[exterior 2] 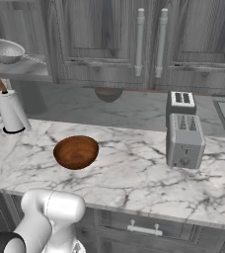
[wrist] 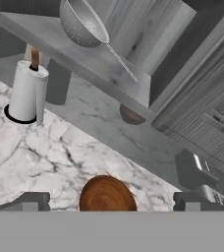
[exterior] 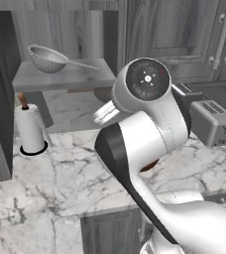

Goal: Open the cabinet and setup a tea strainer by placing it in the bowl upright.

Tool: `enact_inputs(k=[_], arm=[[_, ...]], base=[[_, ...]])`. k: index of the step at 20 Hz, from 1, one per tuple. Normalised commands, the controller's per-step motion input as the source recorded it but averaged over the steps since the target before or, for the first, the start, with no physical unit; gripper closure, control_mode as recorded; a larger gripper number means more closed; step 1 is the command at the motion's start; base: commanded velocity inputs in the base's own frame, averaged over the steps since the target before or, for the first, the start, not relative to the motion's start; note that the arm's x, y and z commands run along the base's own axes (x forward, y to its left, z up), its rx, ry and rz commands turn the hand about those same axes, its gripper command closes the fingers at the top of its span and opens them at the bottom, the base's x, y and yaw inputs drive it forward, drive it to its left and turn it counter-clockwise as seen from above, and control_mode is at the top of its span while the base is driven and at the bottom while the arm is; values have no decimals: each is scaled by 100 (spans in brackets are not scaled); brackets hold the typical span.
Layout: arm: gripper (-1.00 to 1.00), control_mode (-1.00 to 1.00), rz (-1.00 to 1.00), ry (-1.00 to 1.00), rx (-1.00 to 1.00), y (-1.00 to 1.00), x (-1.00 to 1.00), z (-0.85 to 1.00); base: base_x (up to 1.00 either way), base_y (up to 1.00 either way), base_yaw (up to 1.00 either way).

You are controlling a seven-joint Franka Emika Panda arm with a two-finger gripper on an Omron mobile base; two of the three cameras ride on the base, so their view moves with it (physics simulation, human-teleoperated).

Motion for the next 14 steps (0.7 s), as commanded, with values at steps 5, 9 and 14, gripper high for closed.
enact_inputs(k=[5, 9, 14], arm=[[-100, -100, 0, -17, 10, 10, 37, 21], [-100, -100, 0, -2, 3, 6, 17, 48], [-100, -100, 0, 3, 3, 1, 3, 44]], base=[[0, 0, 0], [0, 0, 0], [0, 0, 0]])
